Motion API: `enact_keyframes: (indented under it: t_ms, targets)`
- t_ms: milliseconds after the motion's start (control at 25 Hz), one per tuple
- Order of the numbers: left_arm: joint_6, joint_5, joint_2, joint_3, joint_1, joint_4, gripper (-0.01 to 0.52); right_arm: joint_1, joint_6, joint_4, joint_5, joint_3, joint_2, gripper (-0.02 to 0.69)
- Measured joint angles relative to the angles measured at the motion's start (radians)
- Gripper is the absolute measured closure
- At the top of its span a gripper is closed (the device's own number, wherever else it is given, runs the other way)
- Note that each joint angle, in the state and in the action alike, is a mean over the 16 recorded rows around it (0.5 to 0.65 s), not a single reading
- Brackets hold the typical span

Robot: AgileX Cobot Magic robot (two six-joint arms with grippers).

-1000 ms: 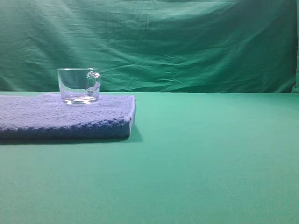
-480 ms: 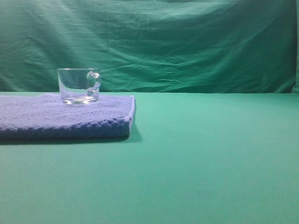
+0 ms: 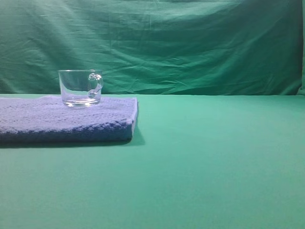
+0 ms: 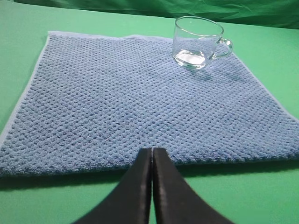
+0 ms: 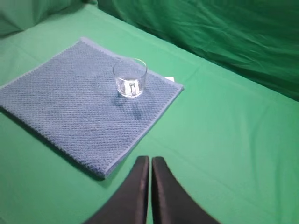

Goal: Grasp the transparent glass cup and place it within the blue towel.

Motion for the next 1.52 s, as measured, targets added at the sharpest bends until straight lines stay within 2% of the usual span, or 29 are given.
enact_keyframes:
  t_ms: [360,560,800,1160,1320,1520]
  targets:
    - [0.0,0.0,0.0,0.0,0.0,0.0,0.514,-0.005,0.095,-0.072,-0.045,0.164,-0.135,0.665]
    - [0.0,0.0,0.0,0.0,0.0,0.0,0.514,-0.055,0.13,-0.132,-0.141,0.263,-0.164,0.665]
    - [0.0,0.0,0.0,0.0,0.0,0.0,0.514,-0.192,0.13,-0.174,-0.32,0.416,-0.244,0.665]
    - [0.0,0.0,0.0,0.0,0.0,0.0,0.514,-0.485,0.134,-0.179,-0.597,0.672,-0.398,0.665]
    - [0.0,0.0,0.0,0.0,0.0,0.0,0.514,-0.58,0.158,-0.179,-0.639,0.748,-0.436,0.665]
    - [0.0,0.0,0.0,0.0,0.0,0.0,0.514,-0.652,0.19,-0.177,-0.607,0.796,-0.449,0.665]
